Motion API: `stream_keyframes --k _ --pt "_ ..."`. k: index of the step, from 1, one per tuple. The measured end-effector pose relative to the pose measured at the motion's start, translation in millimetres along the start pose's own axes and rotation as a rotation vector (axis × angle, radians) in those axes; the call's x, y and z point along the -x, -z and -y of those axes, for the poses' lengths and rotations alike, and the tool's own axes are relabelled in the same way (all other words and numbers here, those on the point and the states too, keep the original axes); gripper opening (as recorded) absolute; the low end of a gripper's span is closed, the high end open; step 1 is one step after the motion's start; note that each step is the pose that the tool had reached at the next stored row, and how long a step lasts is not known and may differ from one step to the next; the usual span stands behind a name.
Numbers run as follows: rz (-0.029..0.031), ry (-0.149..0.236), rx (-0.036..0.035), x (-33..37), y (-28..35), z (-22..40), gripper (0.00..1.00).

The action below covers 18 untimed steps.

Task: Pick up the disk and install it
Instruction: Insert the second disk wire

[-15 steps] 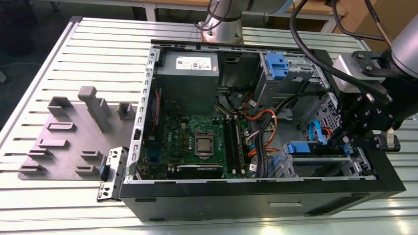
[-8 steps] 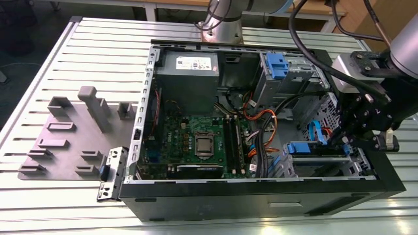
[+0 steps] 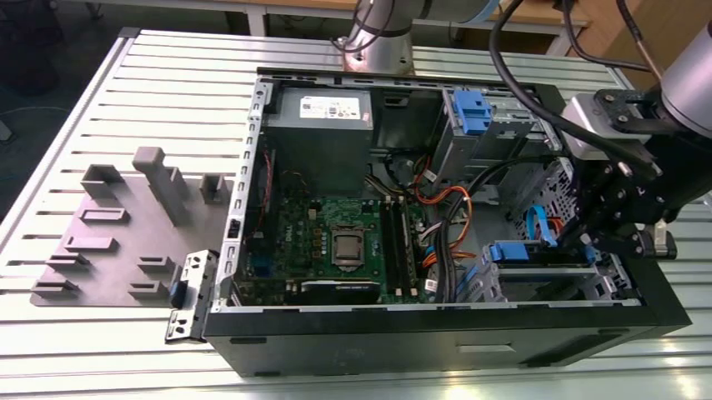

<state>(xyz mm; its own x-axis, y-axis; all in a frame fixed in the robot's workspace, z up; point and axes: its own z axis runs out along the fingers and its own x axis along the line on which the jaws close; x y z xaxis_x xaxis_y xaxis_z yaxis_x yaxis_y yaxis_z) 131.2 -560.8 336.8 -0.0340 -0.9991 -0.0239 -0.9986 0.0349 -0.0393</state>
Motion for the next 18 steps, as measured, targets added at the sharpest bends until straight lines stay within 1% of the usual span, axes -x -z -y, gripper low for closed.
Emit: stream_keyframes --k 8,11,15,18 --pt "0.0 0.0 0.0 -0.1 -3.7 -0.3 0.17" --pt "-0.0004 0.0 0.0 -0.1 -4.1 -0.3 0.17" --pt "-0.0001 0.0 0.0 -0.1 -6.4 -0.4 0.17" --pt "-0.0005 0.0 0.0 -0.2 -6.9 -0.4 0.17"
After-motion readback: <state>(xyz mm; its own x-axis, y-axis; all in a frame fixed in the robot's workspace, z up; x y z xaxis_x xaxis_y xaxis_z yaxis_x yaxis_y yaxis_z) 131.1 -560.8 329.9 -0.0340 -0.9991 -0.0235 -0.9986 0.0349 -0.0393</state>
